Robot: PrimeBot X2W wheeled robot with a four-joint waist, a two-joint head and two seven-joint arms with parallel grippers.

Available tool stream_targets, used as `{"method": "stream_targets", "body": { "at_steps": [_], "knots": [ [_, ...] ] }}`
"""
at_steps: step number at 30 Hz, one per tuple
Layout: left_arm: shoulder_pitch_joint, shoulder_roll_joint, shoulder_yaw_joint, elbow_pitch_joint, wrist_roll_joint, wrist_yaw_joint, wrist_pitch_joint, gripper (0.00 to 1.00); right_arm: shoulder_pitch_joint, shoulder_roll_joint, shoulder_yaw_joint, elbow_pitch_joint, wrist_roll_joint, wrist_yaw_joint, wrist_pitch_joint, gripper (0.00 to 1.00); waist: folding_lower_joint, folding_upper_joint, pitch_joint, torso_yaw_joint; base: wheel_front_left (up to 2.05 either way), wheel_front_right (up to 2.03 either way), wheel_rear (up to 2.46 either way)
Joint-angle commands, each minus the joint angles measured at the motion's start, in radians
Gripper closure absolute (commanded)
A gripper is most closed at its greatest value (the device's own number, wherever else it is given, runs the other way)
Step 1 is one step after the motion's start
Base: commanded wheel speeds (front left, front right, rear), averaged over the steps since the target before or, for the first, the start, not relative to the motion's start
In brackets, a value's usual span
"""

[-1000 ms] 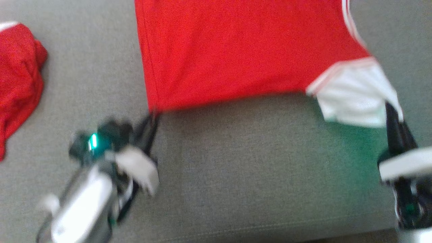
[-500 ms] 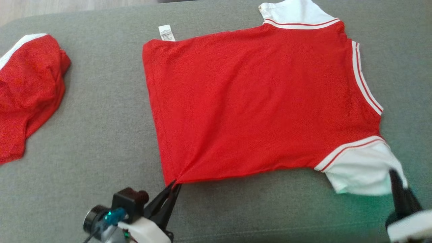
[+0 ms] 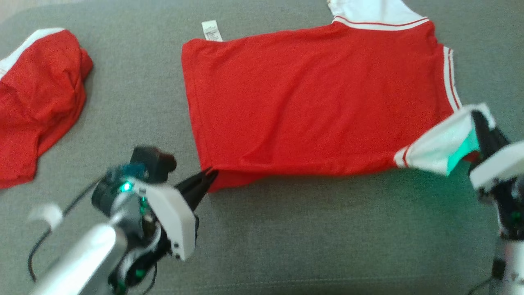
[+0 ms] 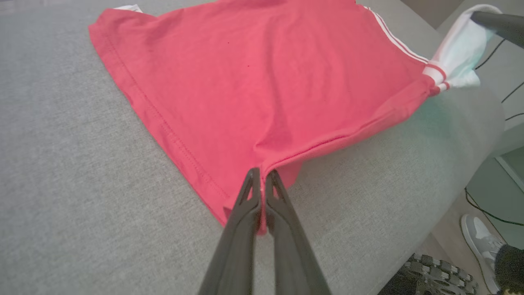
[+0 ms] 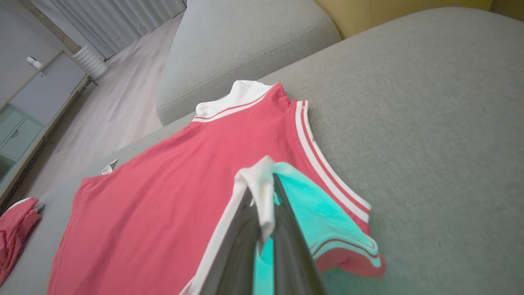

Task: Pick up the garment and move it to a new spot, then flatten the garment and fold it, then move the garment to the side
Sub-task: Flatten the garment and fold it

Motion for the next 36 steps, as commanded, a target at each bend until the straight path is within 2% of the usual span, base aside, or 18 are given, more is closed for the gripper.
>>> {"method": "stream_targets", "body": {
  "at_steps": [1,7,12,13,14,15,16,21,26,31,36],
  "knots": [
    [-0.07,0.025,0.046,-0.016,-0.019,-0.014,0.023,1.0,-0.067,-0.011,0.01,-0.024,-0.015,-0.001,0.016,1.0,0.0001,-0.0001,0.015,0.009,0.0,0.0,0.0],
    [-0.218,-0.008,0.031,0.076,-0.077,-0.076,0.142,1.0,-0.209,-0.011,0.018,0.049,-0.082,-0.001,0.061,1.0,0.0001,-0.0001,0.06,0.017,0.0,0.0,0.0],
    [-0.32,-0.038,0.013,0.182,-0.083,-0.116,0.189,1.0,-0.296,-0.011,0.057,0.109,-0.136,-0.001,0.036,1.0,0.0001,-0.0001,0.092,0.015,0.0,0.0,0.0],
    [-0.335,-0.044,0.014,0.203,-0.076,-0.114,0.183,1.0,-0.307,-0.013,0.074,0.119,-0.146,-0.001,0.027,0.79,0.0001,-0.0001,0.097,0.012,0.0,0.0,0.0],
    [-0.345,-0.051,0.016,0.222,-0.074,-0.112,0.177,0.72,-0.316,-0.014,0.085,0.128,-0.151,-0.001,0.018,0.08,0.0001,-0.0001,0.102,0.01,0.0,0.0,0.0],
    [-0.349,-0.057,0.017,0.236,-0.076,-0.114,0.173,0.28,-0.322,-0.015,0.094,0.137,-0.153,-0.001,0.013,0.0,0.0001,-0.0001,0.105,0.008,0.0,0.0,0.0],
    [-0.35,-0.061,0.021,0.247,-0.08,-0.113,0.166,0.0,-0.324,-0.022,0.105,0.14,-0.158,-0.001,0.005,0.0,0.0001,-0.0001,0.107,0.005,0.0,0.0,0.0],
    [-0.299,-0.032,0.051,0.241,-0.073,-0.079,0.113,0.0,-0.261,-0.141,0.215,0.087,-0.2,-0.001,-0.036,0.0,0.0001,-0.0001,0.102,-0.011,0.0,0.0,0.0],
    [-0.146,-0.005,0.08,0.158,-0.102,-0.011,0.068,0.0,-0.137,-0.26,0.255,0.028,-0.188,-0.001,0.049,0.0,0.0001,-0.0001,0.093,-0.022,0.0,0.0,0.0],
    [-0.104,-0.011,0.077,0.142,-0.105,0.012,0.052,0.0,-0.108,-0.305,0.206,0.048,-0.219,-0.001,0.088,0.0,0.0001,-0.0001,0.108,-0.013,0.0,0.0,0.0],
    [-0.106,-0.024,0.071,0.148,-0.115,0.01,0.056,0.0,-0.115,-0.308,0.199,0.103,-0.214,-0.001,0.141,0.0,0.0001,-0.0001,0.127,-0.004,0.0,0.0,0.0]
  ]
}}
